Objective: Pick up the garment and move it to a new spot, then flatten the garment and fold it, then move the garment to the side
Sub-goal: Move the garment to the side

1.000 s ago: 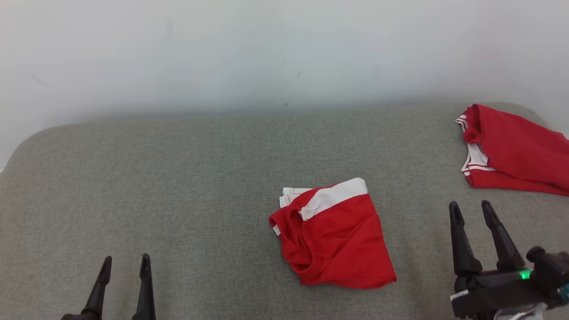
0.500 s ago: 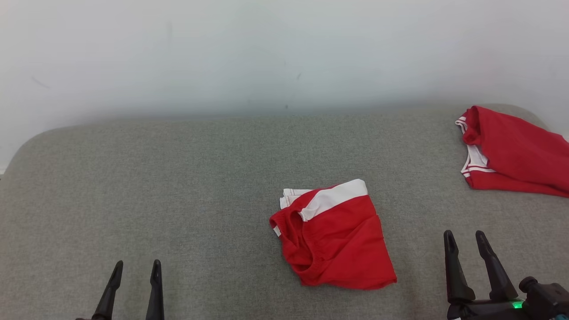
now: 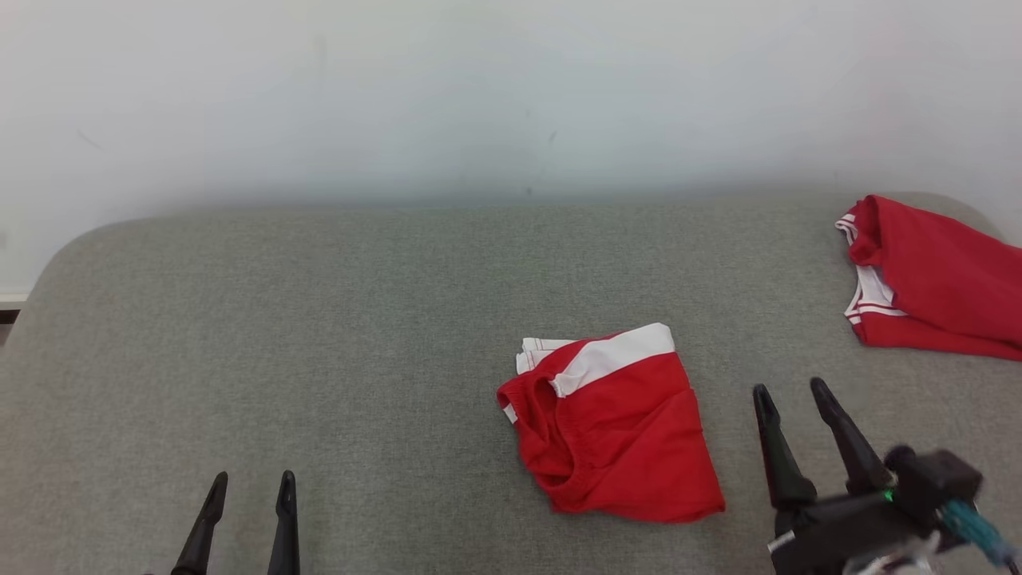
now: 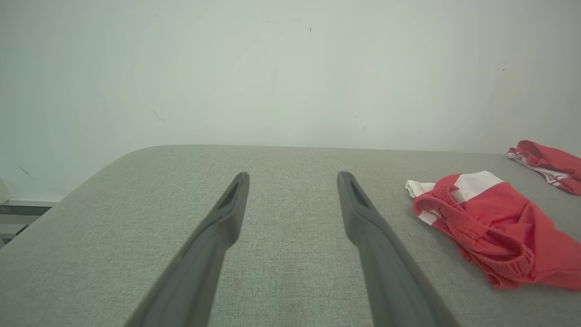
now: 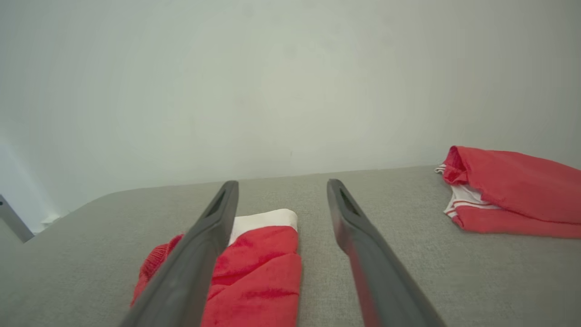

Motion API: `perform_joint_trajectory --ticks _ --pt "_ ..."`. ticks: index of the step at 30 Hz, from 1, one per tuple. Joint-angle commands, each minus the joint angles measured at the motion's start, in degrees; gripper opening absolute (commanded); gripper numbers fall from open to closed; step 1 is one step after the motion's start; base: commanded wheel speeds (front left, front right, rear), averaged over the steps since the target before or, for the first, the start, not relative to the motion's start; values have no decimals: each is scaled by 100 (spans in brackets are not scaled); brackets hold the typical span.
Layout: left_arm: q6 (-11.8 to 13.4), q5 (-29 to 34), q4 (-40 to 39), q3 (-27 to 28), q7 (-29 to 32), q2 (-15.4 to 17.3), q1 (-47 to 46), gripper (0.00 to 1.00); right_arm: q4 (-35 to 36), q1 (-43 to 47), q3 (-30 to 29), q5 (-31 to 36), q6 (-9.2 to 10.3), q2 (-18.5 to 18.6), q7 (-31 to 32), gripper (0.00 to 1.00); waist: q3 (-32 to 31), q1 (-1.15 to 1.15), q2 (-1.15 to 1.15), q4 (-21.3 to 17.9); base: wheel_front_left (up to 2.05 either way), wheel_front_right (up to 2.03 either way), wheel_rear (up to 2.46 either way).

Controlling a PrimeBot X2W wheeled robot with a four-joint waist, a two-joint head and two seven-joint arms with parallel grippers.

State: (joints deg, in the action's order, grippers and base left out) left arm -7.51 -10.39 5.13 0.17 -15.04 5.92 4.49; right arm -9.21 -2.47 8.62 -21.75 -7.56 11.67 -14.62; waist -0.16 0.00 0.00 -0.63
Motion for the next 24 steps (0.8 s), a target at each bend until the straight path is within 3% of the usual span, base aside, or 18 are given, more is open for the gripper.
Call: perform_joint_trajectory --ticks 1,7,11,24 --pt "10 1 26 -21 -17 4 -29 100 -265 -321 122 -115 13 71 166 100 21 0 0 78 0 0 0" --pt "10 -11 60 -68 -18 -38 -63 100 -1134 -1147 304 -100 14 133 676 100 63 0 0 288 0 0 0" --pt "10 -29 91 -118 -18 -80 -128 100 -2149 -1766 341 37 14 110 1033 100 166 0 0 519 0 0 0" --pt "10 -41 156 -160 -18 -84 -302 100 -4302 -2523 450 -56 14 -154 934 100 427 0 0 828 0 0 0"
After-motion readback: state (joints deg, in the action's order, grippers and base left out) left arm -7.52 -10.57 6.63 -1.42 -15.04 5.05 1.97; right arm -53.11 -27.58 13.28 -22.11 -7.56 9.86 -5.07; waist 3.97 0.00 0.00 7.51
